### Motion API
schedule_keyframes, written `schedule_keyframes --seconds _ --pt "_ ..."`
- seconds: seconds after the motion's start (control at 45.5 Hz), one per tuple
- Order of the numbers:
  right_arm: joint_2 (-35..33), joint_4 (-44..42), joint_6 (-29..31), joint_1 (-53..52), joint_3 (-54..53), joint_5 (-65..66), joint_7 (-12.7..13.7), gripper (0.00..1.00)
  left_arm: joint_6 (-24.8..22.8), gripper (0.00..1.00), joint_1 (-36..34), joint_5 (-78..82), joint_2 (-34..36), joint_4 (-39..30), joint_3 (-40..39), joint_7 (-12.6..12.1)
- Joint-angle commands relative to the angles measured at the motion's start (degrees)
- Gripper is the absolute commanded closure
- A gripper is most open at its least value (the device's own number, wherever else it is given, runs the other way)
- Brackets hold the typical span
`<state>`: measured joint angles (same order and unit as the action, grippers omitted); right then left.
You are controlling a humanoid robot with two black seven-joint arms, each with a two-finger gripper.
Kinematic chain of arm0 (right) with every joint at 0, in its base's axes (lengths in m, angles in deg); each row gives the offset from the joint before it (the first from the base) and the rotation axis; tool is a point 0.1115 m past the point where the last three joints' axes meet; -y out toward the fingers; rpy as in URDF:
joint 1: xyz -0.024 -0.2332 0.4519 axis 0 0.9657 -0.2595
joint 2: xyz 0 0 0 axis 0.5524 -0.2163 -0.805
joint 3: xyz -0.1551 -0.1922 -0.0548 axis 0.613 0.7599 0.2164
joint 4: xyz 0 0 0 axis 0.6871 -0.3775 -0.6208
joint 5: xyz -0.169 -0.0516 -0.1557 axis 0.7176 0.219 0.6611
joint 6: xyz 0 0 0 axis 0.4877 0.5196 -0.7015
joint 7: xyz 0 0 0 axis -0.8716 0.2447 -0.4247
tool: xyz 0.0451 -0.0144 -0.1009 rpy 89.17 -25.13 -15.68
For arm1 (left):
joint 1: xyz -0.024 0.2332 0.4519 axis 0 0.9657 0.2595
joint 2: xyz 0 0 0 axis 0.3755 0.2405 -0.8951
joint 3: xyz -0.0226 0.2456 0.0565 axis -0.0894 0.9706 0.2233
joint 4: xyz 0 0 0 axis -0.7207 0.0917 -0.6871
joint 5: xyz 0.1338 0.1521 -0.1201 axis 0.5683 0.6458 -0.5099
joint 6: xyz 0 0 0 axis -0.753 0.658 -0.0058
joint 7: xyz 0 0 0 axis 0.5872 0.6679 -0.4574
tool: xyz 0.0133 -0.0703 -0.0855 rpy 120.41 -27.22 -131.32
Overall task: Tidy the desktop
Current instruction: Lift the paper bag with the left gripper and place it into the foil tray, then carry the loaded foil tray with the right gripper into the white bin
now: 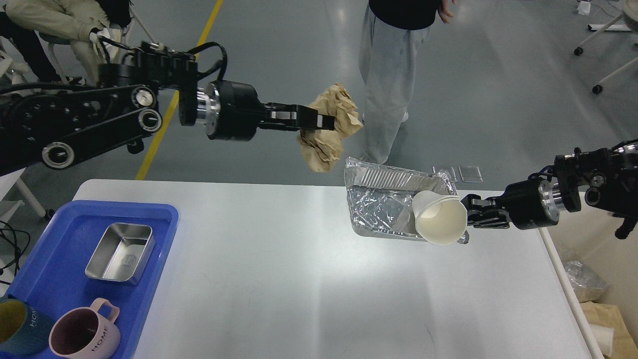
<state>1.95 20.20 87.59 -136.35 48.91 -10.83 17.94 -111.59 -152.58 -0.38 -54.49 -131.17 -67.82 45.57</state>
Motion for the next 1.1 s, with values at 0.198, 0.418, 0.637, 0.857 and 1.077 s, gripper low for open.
schedule_keyframes --seconds 0.198,0.418,0.637,0.857,1.077 --pt "0.1 0.0 0.0 -0.2 0.0 -0.4 0.0 1.0 0.0 0.89 0.0 -0.5 -15.9 10.4 0.9 -0.2" --pt "0.0 0.1 0.0 -1.8 0.6 -0.5 0.0 1.0 0.1 0.85 0.4 -0.5 -19.3 12.1 4.1 -0.5" --pt "-0.1 0.1 0.0 -1.8 0.6 -0.5 0.0 1.0 0.0 0.71 1.0 -0.5 -19.2 12.2 4.1 -1.1" --pt "-0.3 0.1 0.0 -1.9 0.7 -0.5 0.0 1.0 0.5 0.23 1.0 -0.6 -19.3 13.6 3.9 -1.2" --pt "-0.3 0.1 0.0 -1.9 0.7 -0.6 0.0 1.0 0.6 0.11 0.1 -3.3 -19.9 13.7 3.5 -1.1"
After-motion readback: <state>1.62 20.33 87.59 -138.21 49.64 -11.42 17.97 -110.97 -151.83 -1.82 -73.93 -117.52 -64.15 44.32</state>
